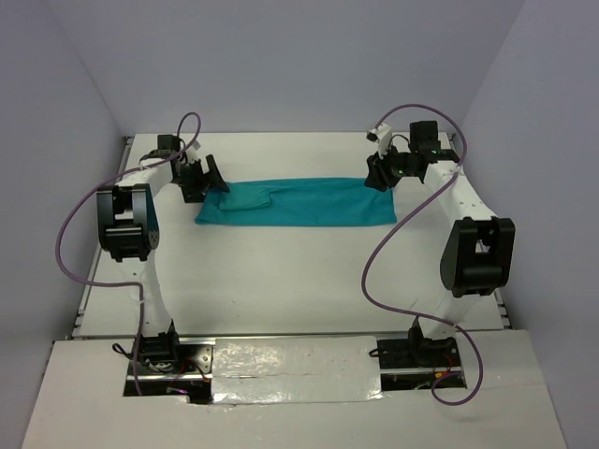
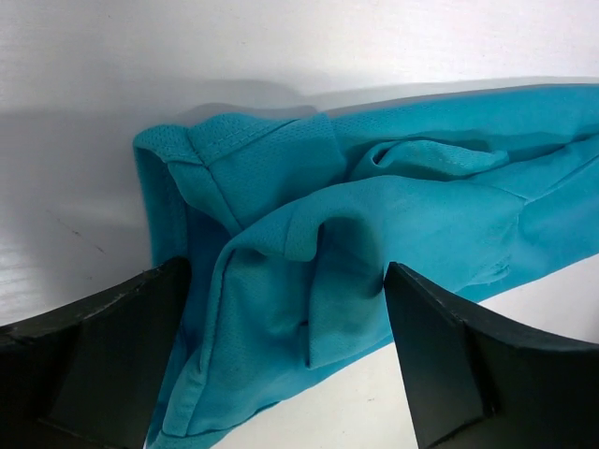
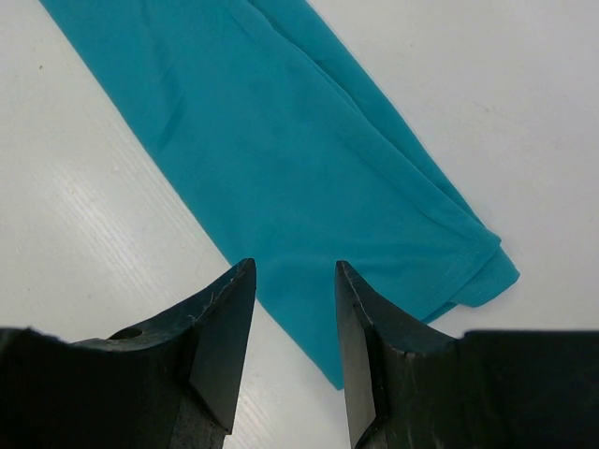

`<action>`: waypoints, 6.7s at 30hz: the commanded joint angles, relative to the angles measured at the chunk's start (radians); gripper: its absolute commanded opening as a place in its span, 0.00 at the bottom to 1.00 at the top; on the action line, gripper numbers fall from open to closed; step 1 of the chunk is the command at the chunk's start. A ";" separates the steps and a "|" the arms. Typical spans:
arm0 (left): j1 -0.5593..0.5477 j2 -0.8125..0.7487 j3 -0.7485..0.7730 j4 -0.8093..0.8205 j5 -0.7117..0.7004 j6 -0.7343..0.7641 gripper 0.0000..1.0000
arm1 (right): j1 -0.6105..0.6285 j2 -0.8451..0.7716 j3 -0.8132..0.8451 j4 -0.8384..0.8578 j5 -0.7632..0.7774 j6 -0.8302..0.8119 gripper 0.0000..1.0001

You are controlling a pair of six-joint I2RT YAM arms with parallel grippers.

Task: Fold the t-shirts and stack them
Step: Fold the other side of the tshirt into a rectangle, then grab the bottom of the folded rectangular tshirt with left arm, then fold the folded rectangular tshirt in 1/3 of the way

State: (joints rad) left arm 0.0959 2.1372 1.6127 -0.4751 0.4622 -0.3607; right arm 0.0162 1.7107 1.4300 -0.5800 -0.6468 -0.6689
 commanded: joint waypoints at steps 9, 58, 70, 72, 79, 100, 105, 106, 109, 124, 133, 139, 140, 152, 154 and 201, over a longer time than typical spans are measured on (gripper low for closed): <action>-0.027 0.069 0.026 -0.036 -0.037 0.048 0.90 | 0.004 -0.014 -0.009 0.023 -0.027 0.025 0.47; -0.381 -0.043 0.358 -0.327 -0.287 -0.395 0.00 | 0.001 -0.100 -0.141 0.069 -0.050 0.038 0.47; -0.504 0.124 0.596 -0.389 -0.326 -0.484 0.00 | 0.002 -0.091 -0.167 0.088 -0.033 0.078 0.47; -0.518 0.139 0.592 -0.369 -0.323 -0.498 0.00 | 0.001 -0.092 -0.175 0.092 -0.033 0.078 0.47; -0.544 0.174 0.576 -0.316 -0.296 -0.521 0.00 | 0.002 -0.094 -0.197 0.101 -0.037 0.083 0.46; -0.555 0.248 0.544 -0.148 -0.171 -0.647 0.33 | 0.001 -0.095 -0.217 0.114 -0.039 0.088 0.46; -0.550 0.231 0.546 -0.112 -0.135 -0.675 0.59 | 0.001 -0.102 -0.223 0.117 -0.036 0.086 0.46; -0.548 0.222 0.543 -0.105 -0.126 -0.679 0.60 | 0.001 -0.102 -0.224 0.117 -0.037 0.086 0.46; -0.538 0.208 0.547 -0.073 -0.070 -0.704 0.70 | 0.001 -0.105 -0.226 0.117 -0.042 0.089 0.46; -0.481 -0.026 0.498 0.139 0.058 -0.621 0.87 | 0.111 -0.117 -0.152 0.029 -0.119 0.086 0.46; -0.319 -0.414 -0.006 0.124 -0.088 -0.471 0.88 | 0.389 -0.069 -0.019 0.158 0.068 0.378 0.48; -0.249 -0.689 -0.353 0.136 -0.155 -0.420 0.90 | 0.536 0.149 0.200 0.120 0.321 0.430 0.48; -0.240 -0.710 -0.384 0.148 -0.157 -0.428 0.90 | 0.544 0.179 0.225 0.103 0.337 0.430 0.47; -0.213 -0.882 -0.651 0.216 -0.154 -0.498 0.92 | 0.565 0.343 0.267 0.029 0.538 0.379 0.42; -0.211 -0.885 -0.652 0.211 -0.155 -0.494 0.92 | 0.556 0.346 0.245 0.032 0.565 0.370 0.42; -0.208 -0.881 -0.755 0.302 -0.077 -0.524 0.92 | 0.389 0.483 0.481 0.039 0.071 0.451 0.33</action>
State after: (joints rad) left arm -0.1184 1.2930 0.8635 -0.2012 0.3698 -0.8711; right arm 0.4072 2.1639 1.8362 -0.5476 -0.5976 -0.2867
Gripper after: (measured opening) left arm 0.917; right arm 0.329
